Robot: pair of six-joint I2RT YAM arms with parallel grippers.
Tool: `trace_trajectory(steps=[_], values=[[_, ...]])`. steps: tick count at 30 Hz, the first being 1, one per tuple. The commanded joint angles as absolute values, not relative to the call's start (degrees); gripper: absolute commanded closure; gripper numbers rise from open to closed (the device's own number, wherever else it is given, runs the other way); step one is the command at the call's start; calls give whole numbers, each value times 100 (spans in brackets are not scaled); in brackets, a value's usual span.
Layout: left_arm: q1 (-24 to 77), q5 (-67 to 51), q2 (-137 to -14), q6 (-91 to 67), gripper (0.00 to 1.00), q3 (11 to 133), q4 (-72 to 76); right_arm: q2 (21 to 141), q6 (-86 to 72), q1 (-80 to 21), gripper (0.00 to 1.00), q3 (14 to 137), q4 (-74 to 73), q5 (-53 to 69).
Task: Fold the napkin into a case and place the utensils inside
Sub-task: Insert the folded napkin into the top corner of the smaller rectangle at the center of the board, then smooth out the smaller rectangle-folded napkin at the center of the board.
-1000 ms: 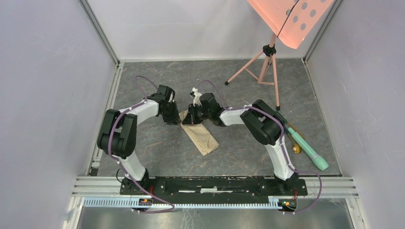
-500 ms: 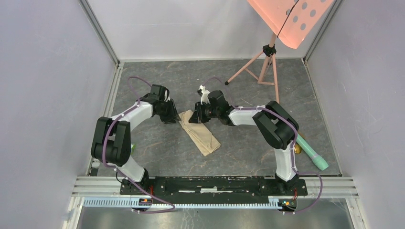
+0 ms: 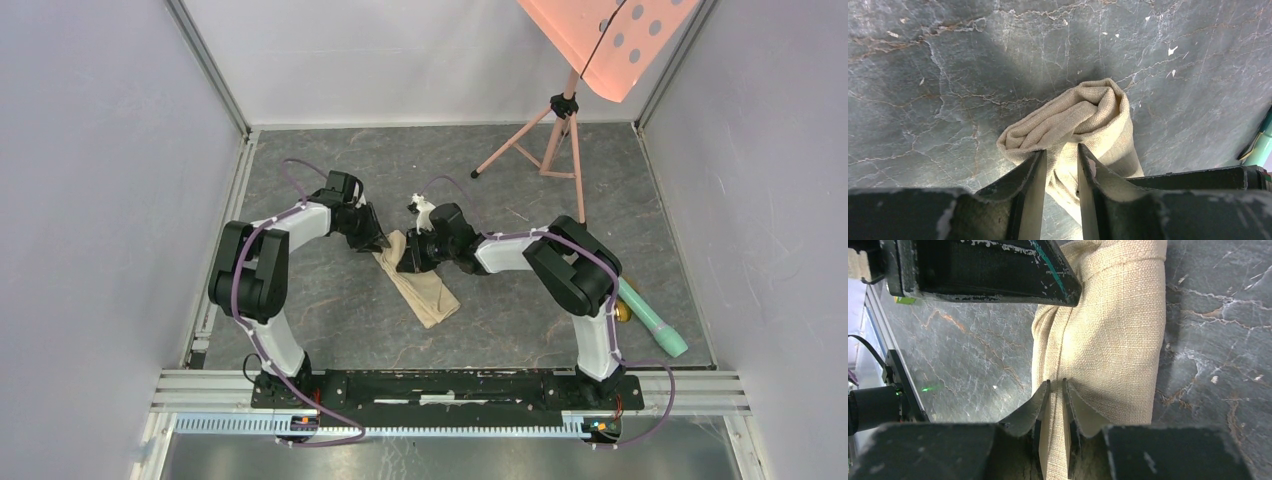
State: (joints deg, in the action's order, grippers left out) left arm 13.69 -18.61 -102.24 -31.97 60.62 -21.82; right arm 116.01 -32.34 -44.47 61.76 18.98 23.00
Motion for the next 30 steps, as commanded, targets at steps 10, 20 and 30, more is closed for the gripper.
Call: trace_trajectory(steps=[10, 20, 30], values=[[1407, -1294, -8309, -3723, 48, 5427, -2887, 10071, -990, -4838, 46, 6457, -502, 1413], [1486, -2929, -7238, -5692, 51, 3247, -1439, 9914, -252, -5651, 39, 6822, -1916, -237], [1929, -2914, -7639, -6459, 51, 2841, -832, 10362, -285, -6024, 45, 7041, -1945, -687]])
